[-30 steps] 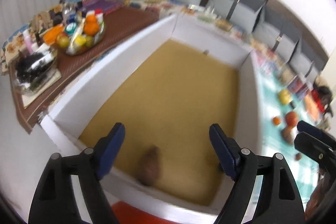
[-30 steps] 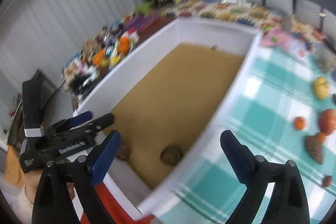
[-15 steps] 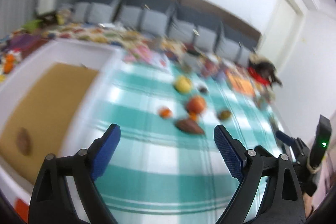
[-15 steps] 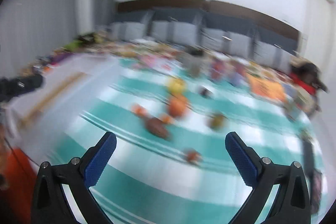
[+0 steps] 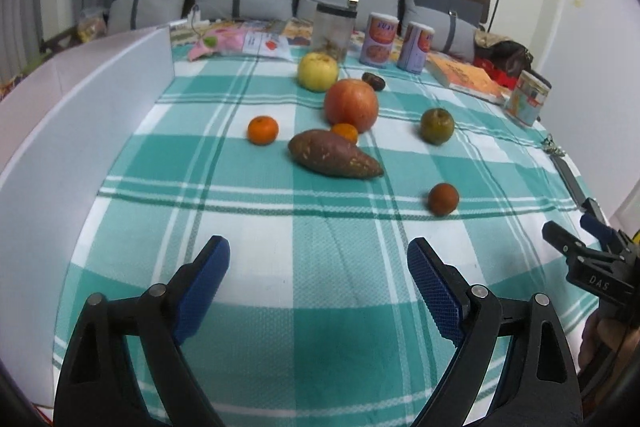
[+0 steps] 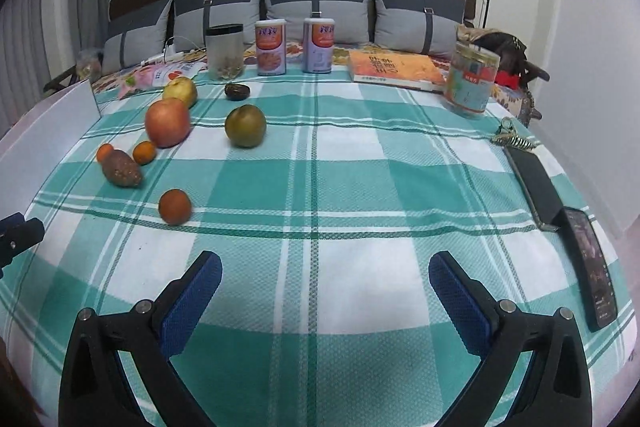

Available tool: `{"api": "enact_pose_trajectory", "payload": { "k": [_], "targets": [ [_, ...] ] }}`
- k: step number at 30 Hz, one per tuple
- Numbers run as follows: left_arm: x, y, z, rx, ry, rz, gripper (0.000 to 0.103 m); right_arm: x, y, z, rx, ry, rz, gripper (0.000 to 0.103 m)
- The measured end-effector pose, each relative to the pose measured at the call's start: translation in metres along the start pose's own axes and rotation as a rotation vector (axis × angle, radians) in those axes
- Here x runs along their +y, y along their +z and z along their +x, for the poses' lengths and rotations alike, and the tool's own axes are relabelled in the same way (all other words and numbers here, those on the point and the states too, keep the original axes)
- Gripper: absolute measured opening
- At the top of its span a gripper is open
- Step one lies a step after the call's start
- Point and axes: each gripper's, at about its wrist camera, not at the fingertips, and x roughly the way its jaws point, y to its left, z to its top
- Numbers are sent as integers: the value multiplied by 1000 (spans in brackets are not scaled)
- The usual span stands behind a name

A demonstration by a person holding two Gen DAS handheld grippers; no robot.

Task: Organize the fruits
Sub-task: 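Move the left tool to the second sweet potato and close on it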

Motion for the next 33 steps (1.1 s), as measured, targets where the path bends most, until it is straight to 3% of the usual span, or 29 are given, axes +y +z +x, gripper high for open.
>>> {"api": "enact_pose_trajectory", "payload": {
  "k": [5, 11, 21, 33],
  "targets": [
    [-2, -5, 16, 5, 52, 4, 92, 7, -7, 11, 37, 13, 2, 103],
    [2, -11, 23, 24, 48, -7, 92, 16, -7, 8, 16, 15, -33, 103],
    [11, -18, 47, 110, 28, -51, 92, 10, -14, 31, 101, -1, 1, 103],
    [3, -20, 49, 126, 68, -6, 93, -2, -18, 42, 158, -1, 70, 103]
  ]
}}
